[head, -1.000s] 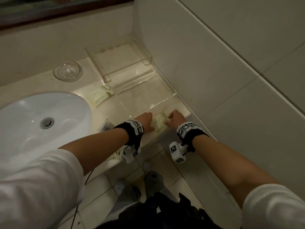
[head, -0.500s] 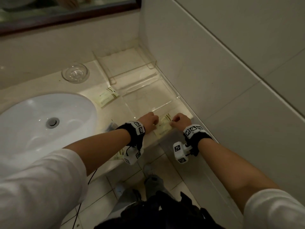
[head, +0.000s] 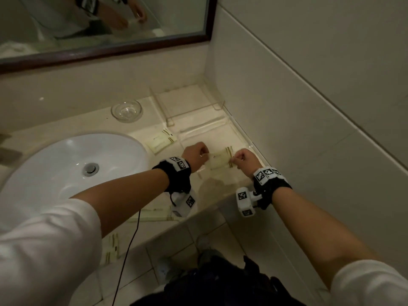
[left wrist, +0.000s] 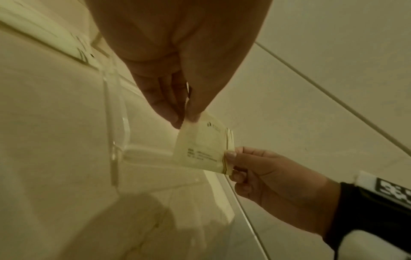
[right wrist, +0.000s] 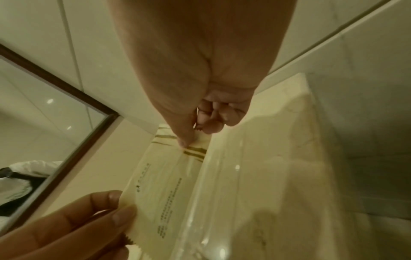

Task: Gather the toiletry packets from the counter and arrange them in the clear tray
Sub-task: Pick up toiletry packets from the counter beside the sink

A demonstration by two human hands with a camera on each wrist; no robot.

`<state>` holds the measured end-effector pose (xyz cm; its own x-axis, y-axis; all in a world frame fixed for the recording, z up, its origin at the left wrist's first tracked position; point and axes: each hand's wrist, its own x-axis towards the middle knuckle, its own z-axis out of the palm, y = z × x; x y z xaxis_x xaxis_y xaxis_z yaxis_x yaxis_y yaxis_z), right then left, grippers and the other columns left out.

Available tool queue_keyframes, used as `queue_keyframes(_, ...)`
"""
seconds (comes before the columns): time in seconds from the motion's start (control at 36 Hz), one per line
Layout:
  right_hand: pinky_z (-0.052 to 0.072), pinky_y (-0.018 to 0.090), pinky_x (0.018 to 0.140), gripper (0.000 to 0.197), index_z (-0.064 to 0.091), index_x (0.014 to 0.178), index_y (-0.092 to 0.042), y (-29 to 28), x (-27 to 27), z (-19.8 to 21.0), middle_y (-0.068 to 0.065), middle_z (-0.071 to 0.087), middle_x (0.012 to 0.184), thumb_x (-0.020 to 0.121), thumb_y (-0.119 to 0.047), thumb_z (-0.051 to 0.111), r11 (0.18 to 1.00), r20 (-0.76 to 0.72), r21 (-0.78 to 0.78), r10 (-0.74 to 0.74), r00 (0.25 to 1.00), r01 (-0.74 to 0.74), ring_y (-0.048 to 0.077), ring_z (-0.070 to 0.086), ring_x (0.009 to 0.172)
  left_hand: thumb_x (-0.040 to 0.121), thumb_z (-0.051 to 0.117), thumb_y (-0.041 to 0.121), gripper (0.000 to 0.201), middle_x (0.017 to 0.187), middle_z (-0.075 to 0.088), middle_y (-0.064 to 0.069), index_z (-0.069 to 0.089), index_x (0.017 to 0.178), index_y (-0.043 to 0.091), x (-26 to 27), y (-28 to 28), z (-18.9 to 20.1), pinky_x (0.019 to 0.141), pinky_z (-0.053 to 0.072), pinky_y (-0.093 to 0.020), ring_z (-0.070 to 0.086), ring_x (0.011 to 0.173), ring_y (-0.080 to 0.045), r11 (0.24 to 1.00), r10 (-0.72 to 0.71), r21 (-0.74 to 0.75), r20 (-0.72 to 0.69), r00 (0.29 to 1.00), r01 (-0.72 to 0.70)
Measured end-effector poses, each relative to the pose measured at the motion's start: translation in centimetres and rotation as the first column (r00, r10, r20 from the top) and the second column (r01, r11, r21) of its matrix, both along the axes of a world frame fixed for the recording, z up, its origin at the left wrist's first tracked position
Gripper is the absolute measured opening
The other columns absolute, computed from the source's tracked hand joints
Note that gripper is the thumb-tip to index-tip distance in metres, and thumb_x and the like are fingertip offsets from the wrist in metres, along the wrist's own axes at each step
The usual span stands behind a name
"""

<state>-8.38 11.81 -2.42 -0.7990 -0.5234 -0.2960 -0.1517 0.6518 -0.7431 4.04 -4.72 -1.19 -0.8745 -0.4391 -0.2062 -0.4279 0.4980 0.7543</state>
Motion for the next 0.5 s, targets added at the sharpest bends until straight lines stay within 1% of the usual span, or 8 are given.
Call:
queue_keyframes(0.06,0.041,0.028,0.061,0.027,0.048,0.07,-0.022,-1.1,-0.1,0.7,-0.003,0.05,0.068,0.085,-0.014,0.068,0.999,0.005,-0.043,-0.001,1.0,0.001,0.013,0.048,0.06,0.088,0.06,0.015,0.011,0.1,0.067,-0.012,0.061,0.098,0.009,0.2,-1.0,0.4,0.081,0.051,-0.034,0.062,0.084,-0.025,0.998,0.06,0.007,-0.016,0.998,-0.06)
queue_keyframes(0.11,0.042,0.026,0.06,0.025,0.049,0.071,-0.023,-2.4,-0.5,1.2,-0.003,0.05,0.068,0.084,-0.013,0.069,0.997,0.006,-0.081,0.018,1.0,-0.017,0.013,0.048,0.06,0.086,0.063,0.014,0.005,0.092,0.067,-0.009,0.06,0.09,0.014,0.3,-1.8,0.8,0.081,0.054,-0.036,0.064,0.08,-0.024,0.993,0.11,0.033,-0.035,0.993,-0.109)
queue_keyframes(0.17,0.042,0.026,0.062,0.021,0.053,0.074,-0.022,-3.6,-1.0,1.5,-0.004,0.051,0.07,0.083,-0.013,0.07,0.994,0.003,-0.1,0.046,0.999,-0.046,0.012,0.049,0.062,0.086,0.064,0.015,0.008,0.082,0.065,-0.003,0.057,0.086,0.017,0.5,-2.6,1.0,0.077,0.053,-0.031,0.063,0.072,-0.018,0.986,0.163,0.046,-0.036,0.986,-0.161)
queue_keyframes(0.25,0.044,0.025,0.061,0.015,0.059,0.094,-0.013,-5.4,-1.9,1.8,-0.005,0.056,0.071,0.084,-0.014,0.071,0.989,0.036,-0.106,0.108,0.994,-0.103,0.011,0.051,0.06,0.087,0.064,0.017,0.007,0.076,0.063,0.001,0.058,0.088,0.018,0.5,-3.6,1.1,0.067,0.045,-0.02,0.059,0.067,-0.012,0.964,0.256,0.073,-0.006,0.967,-0.255)
queue_keyframes(0.31,0.045,0.027,0.062,0.02,0.059,0.101,-0.01,-6.5,-2.5,1.8,-0.004,0.058,0.071,0.085,-0.015,0.07,0.986,0.063,-0.098,0.145,0.987,-0.139,0.012,0.052,0.059,0.086,0.065,0.018,0.006,0.077,0.066,-0.001,0.06,0.088,0.016,0.4,-4.3,1.0,0.065,0.047,-0.018,0.061,0.069,-0.014,0.944,0.316,0.088,0.018,0.948,-0.317)
queue_keyframes(0.39,0.046,0.031,0.065,0.016,0.059,0.096,-0.011,-8.1,-3.6,1.4,0.001,0.06,0.07,0.085,-0.016,0.069,0.977,0.117,-0.07,0.21,0.971,-0.203,0.016,0.054,0.06,0.083,0.069,0.02,0.007,0.076,0.068,-0.003,0.063,0.085,0.016,-0.1,-5.2,0.9,0.079,0.054,-0.027,0.062,0.067,-0.014,0.905,0.409,0.104,0.053,0.911,-0.413)
queue_keyframes(0.44,0.047,0.03,0.062,0.009,0.06,0.087,-0.012,-9.0,-4.3,1.1,0.003,0.061,0.069,0.085,-0.015,0.069,0.971,0.16,-0.06,0.239,0.958,-0.232,0.017,0.055,0.061,0.082,0.069,0.021,0.007,0.08,0.071,-0.004,0.064,0.084,0.018,-0.6,-5.7,0.8,0.083,0.055,-0.028,0.063,0.069,-0.013,0.884,0.45,0.095,0.083,0.889,-0.457)
queue_keyframes(0.5,0.046,0.027,0.058,0.011,0.06,0.078,-0.013,-9.8,-5.1,0.8,0.004,0.06,0.066,0.087,-0.013,0.066,0.965,0.203,-0.055,0.263,0.943,-0.257,0.017,0.055,0.059,0.082,0.069,0.022,0.005,0.087,0.074,-0.005,0.065,0.085,0.019,-1.2,-6.2,0.9,0.085,0.055,-0.028,0.065,0.074,-0.015,0.869,0.477,0.087,0.116,0.871,-0.487)
